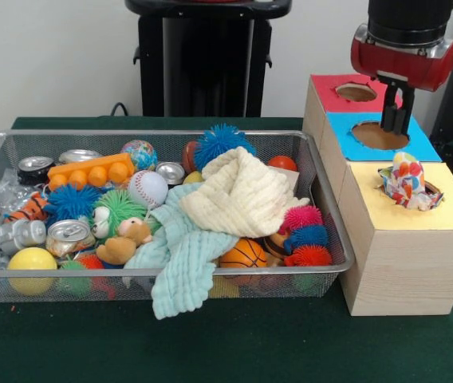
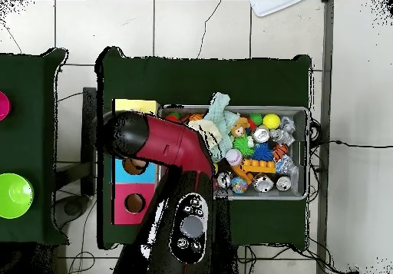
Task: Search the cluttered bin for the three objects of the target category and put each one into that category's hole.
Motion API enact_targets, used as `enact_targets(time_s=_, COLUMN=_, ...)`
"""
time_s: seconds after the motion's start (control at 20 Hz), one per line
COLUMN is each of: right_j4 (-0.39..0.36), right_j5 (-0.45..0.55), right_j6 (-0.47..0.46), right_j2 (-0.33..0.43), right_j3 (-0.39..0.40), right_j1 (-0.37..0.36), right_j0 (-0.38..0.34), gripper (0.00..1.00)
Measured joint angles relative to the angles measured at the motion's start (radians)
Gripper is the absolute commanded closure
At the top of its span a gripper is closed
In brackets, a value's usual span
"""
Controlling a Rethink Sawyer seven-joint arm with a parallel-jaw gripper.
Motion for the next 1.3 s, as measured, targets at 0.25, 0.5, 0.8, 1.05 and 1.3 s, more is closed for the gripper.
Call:
enact_targets(time_s=0.25, right_j4=0.000, right_j5=-0.020, right_j6=0.000, right_j2=0.000, right_j3=0.000, right_j1=0.009, right_j0=0.000, gripper=1.00)
enact_targets(time_s=0.5, right_j4=0.000, right_j5=-0.049, right_j6=0.000, right_j2=0.000, right_j3=0.000, right_j1=0.021, right_j0=0.000, gripper=1.00)
enact_targets(time_s=0.8, right_j4=0.001, right_j5=-0.077, right_j6=0.000, right_j2=0.003, right_j3=0.000, right_j1=0.022, right_j0=0.000, gripper=1.00)
enact_targets(time_s=1.05, right_j4=0.006, right_j5=-0.102, right_j6=0.000, right_j2=0.006, right_j3=0.000, right_j1=0.024, right_j0=0.001, gripper=1.00)
enact_targets(time_s=1.3, right_j4=0.015, right_j5=-0.114, right_j6=0.000, right_j2=0.008, right_j3=0.000, right_j1=0.031, right_j0=0.009, gripper=1.00)
